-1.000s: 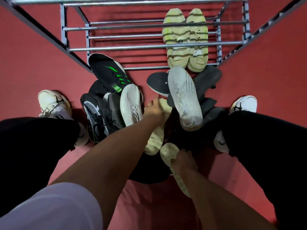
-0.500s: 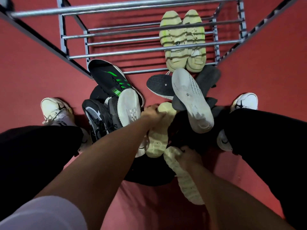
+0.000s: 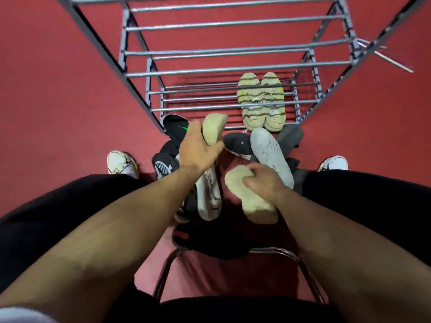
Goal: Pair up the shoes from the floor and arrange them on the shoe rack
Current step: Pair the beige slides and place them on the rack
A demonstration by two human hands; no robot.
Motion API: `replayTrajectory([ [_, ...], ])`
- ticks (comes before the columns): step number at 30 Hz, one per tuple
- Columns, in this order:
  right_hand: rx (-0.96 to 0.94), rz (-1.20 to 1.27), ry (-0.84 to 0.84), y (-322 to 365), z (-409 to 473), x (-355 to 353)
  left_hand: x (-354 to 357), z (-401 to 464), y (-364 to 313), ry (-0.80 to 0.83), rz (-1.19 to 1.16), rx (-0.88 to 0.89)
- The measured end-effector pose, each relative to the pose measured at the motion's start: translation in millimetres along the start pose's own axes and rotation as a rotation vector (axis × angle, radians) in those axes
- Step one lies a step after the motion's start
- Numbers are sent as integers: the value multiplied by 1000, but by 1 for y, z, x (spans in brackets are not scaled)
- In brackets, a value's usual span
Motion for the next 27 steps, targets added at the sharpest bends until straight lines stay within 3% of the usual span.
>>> replayTrajectory([
  [4, -244, 143, -316, 44, -24, -44, -16, -24, -13, -79, 197, 340],
  [6, -294, 101, -352, 44, -36, -46, -2, -43, -5, -71, 367, 530],
  [9, -369, -102, -307, 17, -48, -25, 36, -66, 37, 34, 644, 602],
  [11, -323, -144, -273, -17, -46, -13, 62, -74, 77, 233, 809, 484],
  [14, -113, -117, -248, -50, -39, -3, 73, -84, 115, 438, 747, 206],
  [17, -57, -317, -236, -42, -38, 9, 65, -79, 116, 380, 541, -23],
  [20, -65, -296, -228, -32, -34, 18, 62, -79, 120, 321, 485, -132],
  [24, -76, 58, -117, -31, -23, 31, 54, -81, 125, 255, 442, -160],
  [27, 87, 294, 40, -45, -20, 47, 63, -81, 133, 319, 237, -266],
])
Point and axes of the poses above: each hand's wrist, its own z-axis towards the middle knuckle, its own x-axis out of the palm, y = z × x, the point moved 10 cm from there along z, towards the middle knuckle, and after that the axes turned 9 degrees about z, right-handed, at the moved point
